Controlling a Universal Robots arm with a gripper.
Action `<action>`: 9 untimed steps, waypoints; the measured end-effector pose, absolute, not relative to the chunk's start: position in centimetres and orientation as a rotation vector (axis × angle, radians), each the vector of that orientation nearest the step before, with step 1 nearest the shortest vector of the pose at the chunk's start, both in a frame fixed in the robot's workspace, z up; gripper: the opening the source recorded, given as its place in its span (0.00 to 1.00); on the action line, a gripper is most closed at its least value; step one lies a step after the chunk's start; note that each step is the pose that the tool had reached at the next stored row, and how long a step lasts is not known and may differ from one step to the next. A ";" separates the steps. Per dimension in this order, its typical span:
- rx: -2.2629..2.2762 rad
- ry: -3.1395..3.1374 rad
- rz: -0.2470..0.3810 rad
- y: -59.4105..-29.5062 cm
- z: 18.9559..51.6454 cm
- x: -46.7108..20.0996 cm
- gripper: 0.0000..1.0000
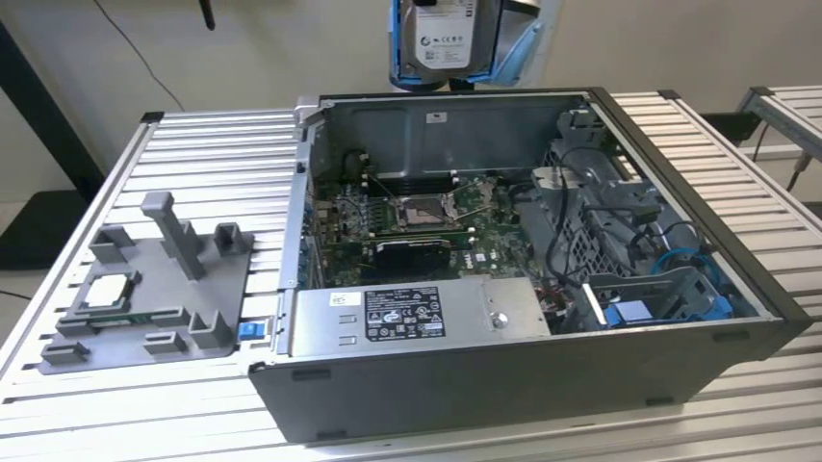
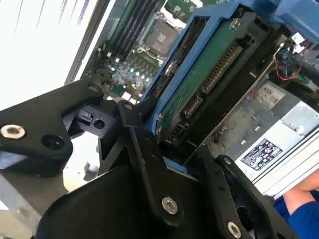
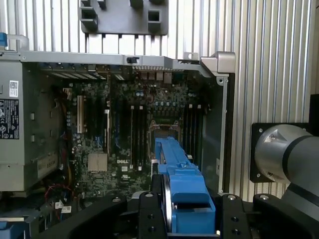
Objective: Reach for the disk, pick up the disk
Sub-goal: 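Pick up the disk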
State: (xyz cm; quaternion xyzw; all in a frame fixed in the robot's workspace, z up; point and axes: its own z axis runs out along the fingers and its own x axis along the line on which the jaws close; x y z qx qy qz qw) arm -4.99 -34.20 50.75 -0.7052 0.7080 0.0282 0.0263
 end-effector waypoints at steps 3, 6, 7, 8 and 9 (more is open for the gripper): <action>-2.179 2.188 0.087 -34.2 50.7 -4.1 0.00; -2.179 2.188 0.087 -34.2 50.7 -3.3 0.00; -2.179 2.188 0.087 -34.2 50.7 -3.0 0.00; -2.179 2.188 0.087 -34.2 50.7 -2.8 0.00; -2.179 2.188 0.087 -34.2 50.7 -2.5 0.00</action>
